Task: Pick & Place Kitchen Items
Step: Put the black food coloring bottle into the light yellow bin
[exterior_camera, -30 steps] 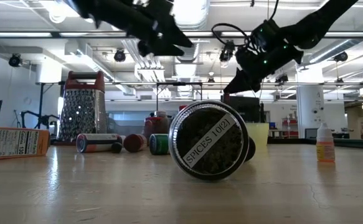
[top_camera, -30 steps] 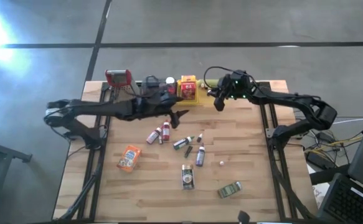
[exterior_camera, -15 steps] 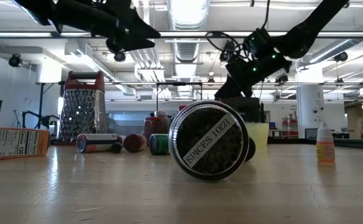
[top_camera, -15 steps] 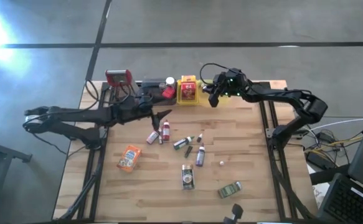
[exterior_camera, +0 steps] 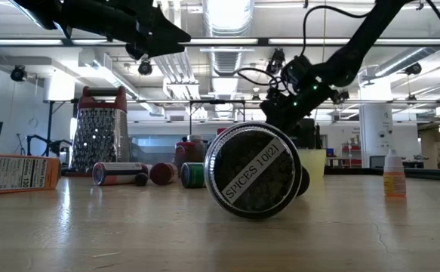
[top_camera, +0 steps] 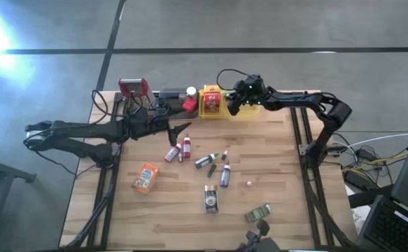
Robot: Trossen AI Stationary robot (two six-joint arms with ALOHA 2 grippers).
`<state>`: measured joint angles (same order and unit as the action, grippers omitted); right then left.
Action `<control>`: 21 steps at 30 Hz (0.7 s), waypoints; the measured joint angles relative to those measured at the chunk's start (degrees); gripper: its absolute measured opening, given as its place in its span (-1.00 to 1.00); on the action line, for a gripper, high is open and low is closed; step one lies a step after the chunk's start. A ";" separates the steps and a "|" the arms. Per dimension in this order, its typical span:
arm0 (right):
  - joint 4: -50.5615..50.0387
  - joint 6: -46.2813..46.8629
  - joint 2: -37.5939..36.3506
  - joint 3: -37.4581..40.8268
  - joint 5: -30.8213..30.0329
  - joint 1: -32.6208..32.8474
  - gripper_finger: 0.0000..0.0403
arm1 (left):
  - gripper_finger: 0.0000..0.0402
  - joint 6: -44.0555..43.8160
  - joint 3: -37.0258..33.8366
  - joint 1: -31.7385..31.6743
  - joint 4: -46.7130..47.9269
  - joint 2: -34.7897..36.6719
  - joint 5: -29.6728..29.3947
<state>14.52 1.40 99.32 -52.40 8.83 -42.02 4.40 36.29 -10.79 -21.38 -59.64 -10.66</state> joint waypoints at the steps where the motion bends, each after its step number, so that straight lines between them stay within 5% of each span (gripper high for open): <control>1: 0.58 0.40 0.23 0.01 -0.02 -0.04 -0.67 | 0.42 -0.01 0.00 0.00 -0.01 0.00 0.00; 21: 7.57 2.98 7.93 0.13 -3.43 0.13 -0.67 | 0.42 -0.04 0.00 0.00 0.43 -0.07 0.02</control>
<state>22.09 4.38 107.25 -52.27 5.40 -41.89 4.36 36.29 -10.79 -20.95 -59.70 -10.63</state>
